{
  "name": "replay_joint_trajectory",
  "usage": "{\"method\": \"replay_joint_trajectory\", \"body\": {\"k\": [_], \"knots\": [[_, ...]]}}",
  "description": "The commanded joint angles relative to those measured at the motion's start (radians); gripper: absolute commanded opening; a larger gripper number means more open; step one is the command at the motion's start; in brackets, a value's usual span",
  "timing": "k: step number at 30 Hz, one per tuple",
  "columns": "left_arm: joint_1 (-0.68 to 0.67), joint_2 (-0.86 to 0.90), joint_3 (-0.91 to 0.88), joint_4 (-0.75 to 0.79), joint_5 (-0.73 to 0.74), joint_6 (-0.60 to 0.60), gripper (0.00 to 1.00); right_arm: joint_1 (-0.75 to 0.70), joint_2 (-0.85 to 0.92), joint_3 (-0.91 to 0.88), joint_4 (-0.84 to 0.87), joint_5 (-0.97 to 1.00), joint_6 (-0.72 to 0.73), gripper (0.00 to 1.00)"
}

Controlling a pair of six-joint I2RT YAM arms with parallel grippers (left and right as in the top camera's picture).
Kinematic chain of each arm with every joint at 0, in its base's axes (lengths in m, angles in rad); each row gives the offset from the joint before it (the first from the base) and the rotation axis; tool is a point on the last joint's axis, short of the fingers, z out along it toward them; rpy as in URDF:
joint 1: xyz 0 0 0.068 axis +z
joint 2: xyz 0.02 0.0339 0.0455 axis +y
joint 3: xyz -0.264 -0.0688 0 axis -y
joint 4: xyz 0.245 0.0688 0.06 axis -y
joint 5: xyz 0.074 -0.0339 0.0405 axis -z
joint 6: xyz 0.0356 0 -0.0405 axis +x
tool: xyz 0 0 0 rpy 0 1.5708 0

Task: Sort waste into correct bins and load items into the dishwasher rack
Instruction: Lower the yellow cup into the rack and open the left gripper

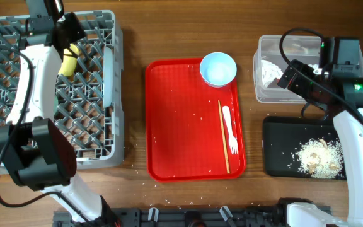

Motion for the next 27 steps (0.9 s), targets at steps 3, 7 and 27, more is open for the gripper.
{"method": "replay_joint_trajectory", "body": {"k": [3,7,27], "knots": [[0.011,0.069,-0.001,-0.008,-0.089,0.159,0.04,-0.004,-0.010,0.012,0.002,0.002,-0.013,1.00],[0.011,0.074,-0.001,-0.005,-0.113,0.182,0.04,-0.004,-0.010,0.012,0.002,0.002,-0.013,1.00],[0.124,0.107,-0.001,-0.122,-0.035,0.246,0.04,-0.004,-0.010,0.012,0.002,0.002,-0.012,1.00]]}}
